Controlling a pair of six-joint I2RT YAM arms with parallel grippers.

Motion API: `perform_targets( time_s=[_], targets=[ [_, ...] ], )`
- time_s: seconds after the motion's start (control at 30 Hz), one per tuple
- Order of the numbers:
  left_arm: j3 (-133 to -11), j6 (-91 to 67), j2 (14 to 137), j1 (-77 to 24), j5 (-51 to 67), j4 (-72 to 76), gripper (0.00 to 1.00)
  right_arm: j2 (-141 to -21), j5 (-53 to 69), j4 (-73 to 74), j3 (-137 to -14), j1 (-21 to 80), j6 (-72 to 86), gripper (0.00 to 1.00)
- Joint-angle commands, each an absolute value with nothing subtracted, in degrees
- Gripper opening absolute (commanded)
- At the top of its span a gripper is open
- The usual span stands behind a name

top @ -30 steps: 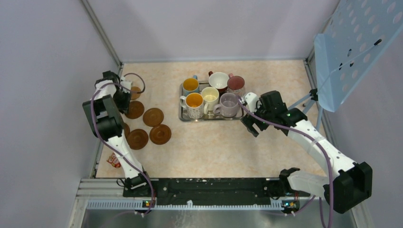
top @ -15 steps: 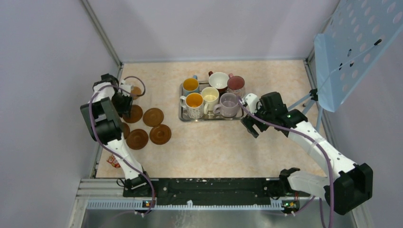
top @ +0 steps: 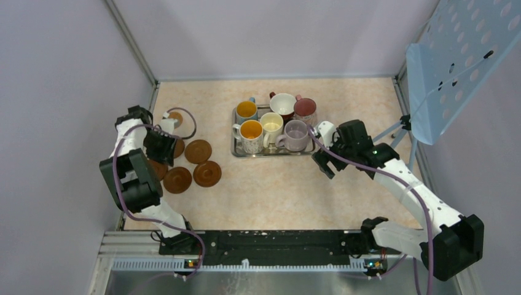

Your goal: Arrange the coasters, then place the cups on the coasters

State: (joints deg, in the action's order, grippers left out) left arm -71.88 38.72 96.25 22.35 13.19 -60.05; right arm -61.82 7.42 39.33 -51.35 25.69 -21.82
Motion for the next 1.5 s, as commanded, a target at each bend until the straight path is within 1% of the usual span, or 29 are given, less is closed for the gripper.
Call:
perform_targets(
  time_s=[0.0, 0.23, 0.47, 0.73, 0.97, 1.17, 1.47],
  targets=[
    [-66.56, 38.25, 93.7, 22.34, 14.33, -58.84, 0.46, -60.47, 8.26, 37.55, -51.13, 25.49, -21.01, 0.85],
    [-62.76, 33.05, 94.28, 21.7, 12.77, -52.72, 0.41, -60.52, 8.05, 37.28, -50.97, 25.49, -20.91, 0.85],
    [-59.6, 29.47, 94.69, 19.56, 9.89, -47.5, 0.41, -60.63, 7.48, 37.25, -51.06, 25.5, -21.09, 0.85],
    [-58.98, 24.74, 96.84, 19.08, 9.23, -43.52, 0.41, -60.61, 7.3, 37.27, -50.98, 25.49, -21.18, 0.85],
    [-60.06, 23.4, 98.65, 18.71, 10.68, -42.79, 0.41, -60.77, 7.09, 37.31, -51.06, 25.5, -21.31, 0.85],
    [-60.2, 22.38, 99.11, 15.87, 11.55, -42.47, 0.41, -61.06, 7.29, 37.16, -51.06, 25.56, -21.36, 0.85],
    [-61.68, 20.91, 100.81, 15.0, 11.0, -42.57, 0.41, -61.43, 7.21, 37.4, -51.42, 25.57, -21.6, 0.85]
  ],
)
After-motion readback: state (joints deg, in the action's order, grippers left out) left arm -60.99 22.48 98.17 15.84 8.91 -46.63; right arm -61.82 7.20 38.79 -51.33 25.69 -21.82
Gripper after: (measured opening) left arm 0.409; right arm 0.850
